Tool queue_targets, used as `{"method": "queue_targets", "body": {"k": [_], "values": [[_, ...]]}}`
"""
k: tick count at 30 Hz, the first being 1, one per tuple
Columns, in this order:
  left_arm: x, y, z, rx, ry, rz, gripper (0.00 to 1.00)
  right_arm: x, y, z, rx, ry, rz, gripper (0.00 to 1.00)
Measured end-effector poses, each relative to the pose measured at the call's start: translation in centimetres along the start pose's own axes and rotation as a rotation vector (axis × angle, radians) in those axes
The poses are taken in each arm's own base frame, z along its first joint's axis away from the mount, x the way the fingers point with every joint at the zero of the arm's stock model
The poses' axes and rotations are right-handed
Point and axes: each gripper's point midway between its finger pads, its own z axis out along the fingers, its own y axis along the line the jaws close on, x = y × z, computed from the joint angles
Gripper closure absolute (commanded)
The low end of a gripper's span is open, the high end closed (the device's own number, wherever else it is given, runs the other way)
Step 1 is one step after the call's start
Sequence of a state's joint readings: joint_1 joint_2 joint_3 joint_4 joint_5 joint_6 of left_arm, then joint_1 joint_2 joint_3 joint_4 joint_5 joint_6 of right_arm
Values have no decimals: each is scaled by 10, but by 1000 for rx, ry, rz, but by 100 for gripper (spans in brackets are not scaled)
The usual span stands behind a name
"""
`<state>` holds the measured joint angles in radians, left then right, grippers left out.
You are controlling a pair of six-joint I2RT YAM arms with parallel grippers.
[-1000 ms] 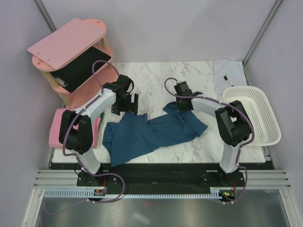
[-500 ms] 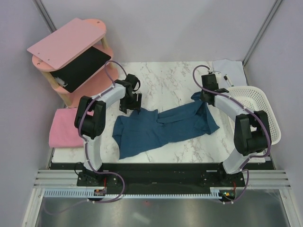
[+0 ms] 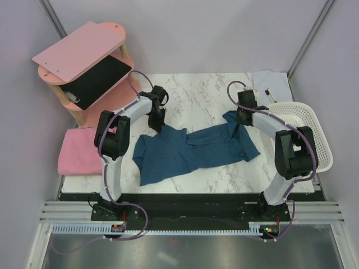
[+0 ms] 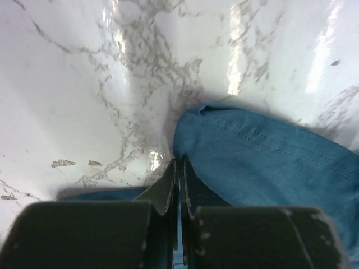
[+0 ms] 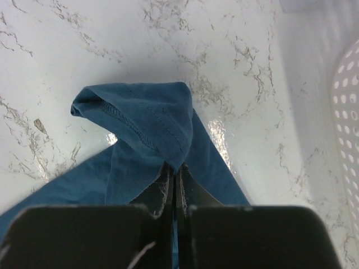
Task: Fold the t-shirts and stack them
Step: Flatten the tshirt out
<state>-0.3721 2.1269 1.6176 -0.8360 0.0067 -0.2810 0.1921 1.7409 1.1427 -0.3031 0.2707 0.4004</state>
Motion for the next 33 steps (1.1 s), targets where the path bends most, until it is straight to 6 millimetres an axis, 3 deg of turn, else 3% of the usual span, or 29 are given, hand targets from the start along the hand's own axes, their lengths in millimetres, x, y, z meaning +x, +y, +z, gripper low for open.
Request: {"method": "queue_targets", "body": {"k": [3,7,9,11,14,16,18,20,22,23,24,25,26,27,28,29,30,31,33], "values": [[-14,-6,-5,10,-34,8,98,4,2,3,-8,14,-2,100],[-44,-14,-33,33,-129,21,98,4,2,3,-18,20,2,100],[-53,-17,-59,49,-187,24,98,3,-1,4,-17,21,10,100],[-56,-19,-98,69,-254,25,98,1,-5,4,-14,21,27,100],[-49,-23,-154,110,-365,29,98,-3,-12,5,-13,20,58,100],[-20,-27,-187,142,-415,33,98,-5,-15,4,-14,19,73,100],[22,-31,-206,179,-427,36,98,-6,-18,4,-13,18,87,100],[70,-34,-203,212,-390,40,98,-5,-20,4,-12,22,95,99],[124,-30,-186,223,-300,32,98,-2,-21,4,-13,30,97,97],[145,-27,-177,223,-257,24,75,0,-22,5,-11,35,97,94],[172,-23,-167,220,-200,15,61,2,-22,5,-12,40,97,92],[194,-18,-159,211,-152,12,45,3,-22,5,-12,44,97,77],[215,-13,-153,207,-109,5,9,4,-22,5,-13,50,93,71],[234,-9,-151,205,-74,-8,1,5,-22,5,-15,51,95,66],[245,-5,-154,208,-68,-17,0,5,-22,5,-18,52,92,56],[250,-4,-159,220,-82,-30,0,5,-21,4,-21,54,89,52],[249,-3,-168,240,-120,-45,0,5,-21,4,-25,56,86,51],[245,-2,-175,246,-159,-56,0,6,-20,4,-26,57,86,43],[231,1,-196,246,-246,-72,0,6,-20,4,-33,59,83,41]]}}
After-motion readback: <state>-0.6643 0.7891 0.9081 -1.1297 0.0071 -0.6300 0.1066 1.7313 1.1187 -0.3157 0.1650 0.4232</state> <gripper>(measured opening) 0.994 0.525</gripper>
